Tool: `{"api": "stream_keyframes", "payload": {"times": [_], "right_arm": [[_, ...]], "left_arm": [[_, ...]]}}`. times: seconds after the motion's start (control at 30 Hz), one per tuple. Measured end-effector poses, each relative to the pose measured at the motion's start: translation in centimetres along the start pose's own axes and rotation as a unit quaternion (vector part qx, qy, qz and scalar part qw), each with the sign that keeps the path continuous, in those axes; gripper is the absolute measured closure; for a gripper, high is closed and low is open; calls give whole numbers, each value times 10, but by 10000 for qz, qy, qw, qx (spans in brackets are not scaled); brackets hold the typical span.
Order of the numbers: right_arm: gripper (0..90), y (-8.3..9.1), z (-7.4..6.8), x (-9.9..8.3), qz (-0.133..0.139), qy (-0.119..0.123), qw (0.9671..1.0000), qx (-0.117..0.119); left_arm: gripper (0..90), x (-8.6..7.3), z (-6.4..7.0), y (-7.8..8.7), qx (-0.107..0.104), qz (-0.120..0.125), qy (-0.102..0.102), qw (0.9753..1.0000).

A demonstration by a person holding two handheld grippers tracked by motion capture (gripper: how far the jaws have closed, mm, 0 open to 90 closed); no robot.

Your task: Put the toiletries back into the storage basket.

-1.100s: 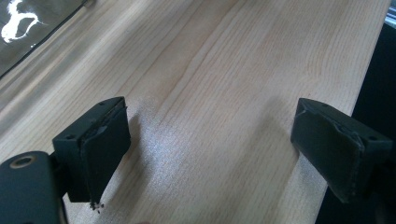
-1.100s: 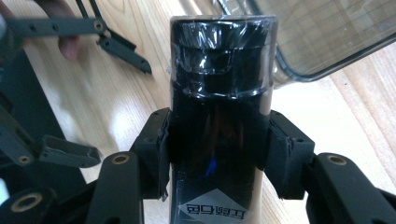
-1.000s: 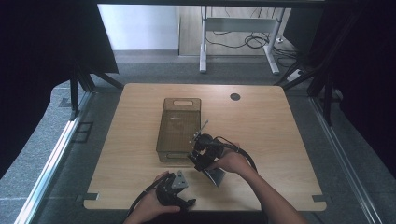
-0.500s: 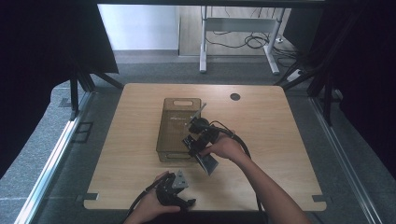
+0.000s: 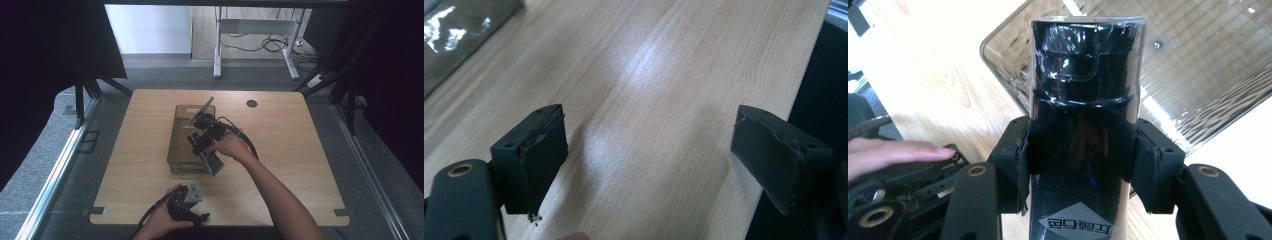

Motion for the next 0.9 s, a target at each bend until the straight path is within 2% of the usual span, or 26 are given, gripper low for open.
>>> {"api": "stream_keyframes", "payload": {"times": [0.2, 0.4, 0.5, 0.67, 0.9], "right_arm": [[481, 3, -1, 13, 56, -139, 9998, 114], [482, 1, 1, 22, 59, -320, 9994, 124], [482, 1, 2, 28, 95, -394, 9990, 184], [482, 0, 1, 37, 103, -498, 9986, 145], [482, -1, -1, 51, 124, -674, 9975, 192]], "left_arm": [[150, 1, -5, 9, 102, 94, 28, 9999], [151, 1, -10, 14, 194, 130, 102, 9997], [150, 2, -10, 16, 190, 167, 103, 9996], [150, 5, -9, 19, 122, 279, 130, 9995], [150, 6, -9, 22, 131, 304, 119, 9994]]}}
Point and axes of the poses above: each handheld gripper's, and its own axes: y roughly backward along the jaws, x roughly out of its top, z roughly to its right, the point moved 8 cm from there along -y, roughly forward along the jaws, and after that the axes turned 15 degrees about -y, right-handed, at the moved point
